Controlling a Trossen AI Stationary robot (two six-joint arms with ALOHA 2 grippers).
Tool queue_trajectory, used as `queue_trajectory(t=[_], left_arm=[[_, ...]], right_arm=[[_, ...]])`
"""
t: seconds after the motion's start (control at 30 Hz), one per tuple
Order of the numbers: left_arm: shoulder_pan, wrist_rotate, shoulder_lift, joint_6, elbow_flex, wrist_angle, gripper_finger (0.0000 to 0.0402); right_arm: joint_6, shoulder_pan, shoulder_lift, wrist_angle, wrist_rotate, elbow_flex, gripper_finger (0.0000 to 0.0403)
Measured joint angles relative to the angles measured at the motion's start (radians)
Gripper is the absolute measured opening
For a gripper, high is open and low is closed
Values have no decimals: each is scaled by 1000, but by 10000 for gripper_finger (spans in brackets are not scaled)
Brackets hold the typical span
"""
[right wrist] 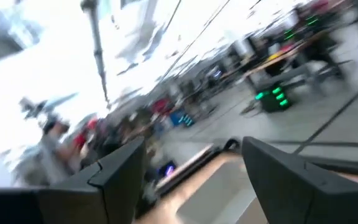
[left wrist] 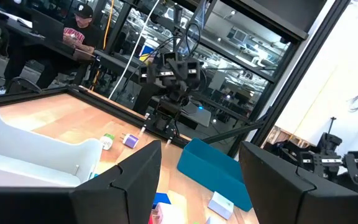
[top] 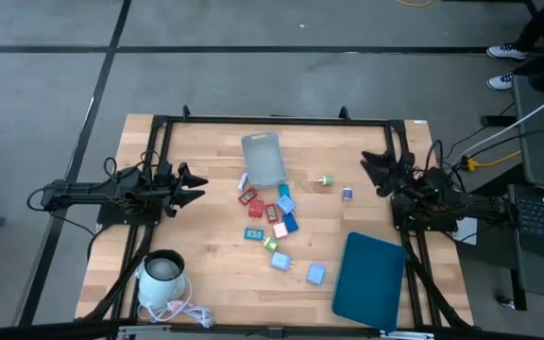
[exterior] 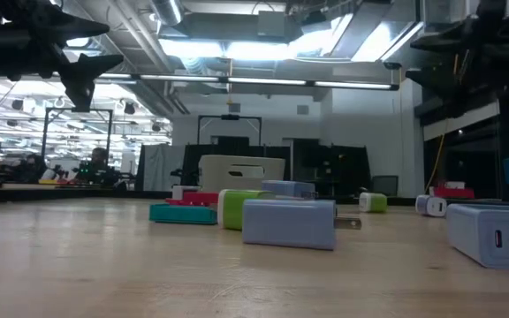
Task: Pick & Place Office items
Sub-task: Put the violet charger adapter into the blue bin
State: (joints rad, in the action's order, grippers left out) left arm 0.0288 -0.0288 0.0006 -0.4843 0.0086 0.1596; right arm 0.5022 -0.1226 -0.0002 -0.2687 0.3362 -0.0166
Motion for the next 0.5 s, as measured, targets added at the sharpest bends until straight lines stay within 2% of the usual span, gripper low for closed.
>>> queue_trajectory(t=[0.17,0.33,0.5], left_arm=[[0,0,0,0,0,0,212],[0,-17,0,0,0,2,212],[0,-164,0,-28,0,70,212]], right_arm=[[87,0,0,-2,146,0,271],[281,0,0,-9,146,0,271],[349,0,21,-90,122,0,271]])
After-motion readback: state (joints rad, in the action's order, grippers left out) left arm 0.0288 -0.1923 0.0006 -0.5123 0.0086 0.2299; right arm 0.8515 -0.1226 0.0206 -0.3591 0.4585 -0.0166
